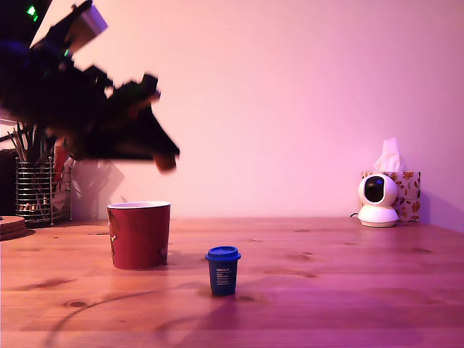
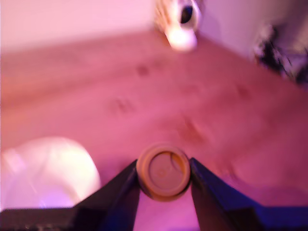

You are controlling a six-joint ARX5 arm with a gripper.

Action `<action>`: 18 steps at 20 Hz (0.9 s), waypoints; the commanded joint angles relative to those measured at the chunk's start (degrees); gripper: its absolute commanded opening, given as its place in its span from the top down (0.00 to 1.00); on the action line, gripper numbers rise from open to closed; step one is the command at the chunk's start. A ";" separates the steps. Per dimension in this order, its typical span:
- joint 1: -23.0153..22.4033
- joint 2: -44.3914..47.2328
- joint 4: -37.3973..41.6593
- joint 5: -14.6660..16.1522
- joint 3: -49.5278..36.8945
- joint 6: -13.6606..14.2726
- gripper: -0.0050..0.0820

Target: Pick up the coffee capsules on the table and drop them inside the coffee cup

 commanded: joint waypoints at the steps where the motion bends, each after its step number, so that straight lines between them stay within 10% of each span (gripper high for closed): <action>1: 0.79 0.26 -2.19 0.26 2.91 0.33 0.67; 18: 3.19 15.54 -35.95 8.04 32.74 4.37 0.67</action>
